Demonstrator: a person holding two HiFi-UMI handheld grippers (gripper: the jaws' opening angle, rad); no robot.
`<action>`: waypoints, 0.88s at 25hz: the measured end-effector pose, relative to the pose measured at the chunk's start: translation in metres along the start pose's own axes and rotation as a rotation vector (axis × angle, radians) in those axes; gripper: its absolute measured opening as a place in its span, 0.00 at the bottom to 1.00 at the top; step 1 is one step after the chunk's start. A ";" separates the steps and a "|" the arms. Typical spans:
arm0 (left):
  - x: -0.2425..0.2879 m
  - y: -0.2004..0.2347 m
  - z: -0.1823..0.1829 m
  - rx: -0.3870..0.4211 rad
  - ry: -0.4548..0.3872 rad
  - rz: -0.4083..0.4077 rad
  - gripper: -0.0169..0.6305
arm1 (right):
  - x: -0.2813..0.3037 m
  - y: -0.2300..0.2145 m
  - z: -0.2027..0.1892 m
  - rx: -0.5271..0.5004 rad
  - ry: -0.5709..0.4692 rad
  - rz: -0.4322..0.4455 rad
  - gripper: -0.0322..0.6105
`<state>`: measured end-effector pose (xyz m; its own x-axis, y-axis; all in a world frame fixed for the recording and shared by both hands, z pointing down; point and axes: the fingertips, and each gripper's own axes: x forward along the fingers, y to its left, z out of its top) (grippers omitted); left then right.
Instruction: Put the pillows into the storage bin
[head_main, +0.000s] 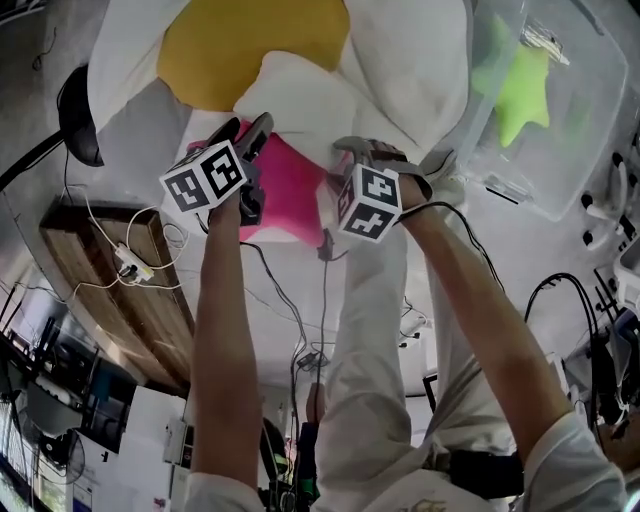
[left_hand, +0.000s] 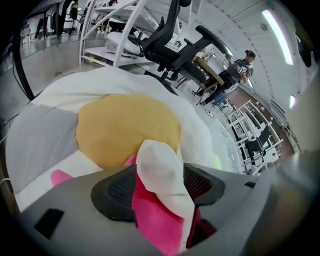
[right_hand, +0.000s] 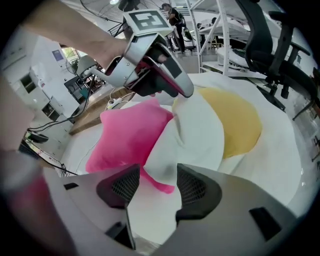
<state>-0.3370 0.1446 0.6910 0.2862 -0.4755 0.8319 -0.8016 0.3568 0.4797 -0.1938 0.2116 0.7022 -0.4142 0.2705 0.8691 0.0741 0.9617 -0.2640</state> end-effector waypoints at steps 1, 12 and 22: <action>0.001 -0.001 0.000 -0.006 -0.002 -0.005 0.49 | 0.001 0.002 0.001 -0.011 0.002 0.003 0.43; 0.006 0.000 0.008 -0.010 -0.050 0.032 0.13 | 0.007 -0.005 0.009 0.050 -0.011 -0.062 0.23; 0.006 0.000 0.008 0.063 -0.003 0.050 0.06 | 0.002 -0.012 -0.001 0.062 0.044 -0.077 0.13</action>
<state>-0.3397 0.1350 0.6935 0.2433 -0.4609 0.8535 -0.8463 0.3291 0.4190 -0.1943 0.2007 0.7071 -0.3761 0.1986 0.9051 -0.0132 0.9755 -0.2195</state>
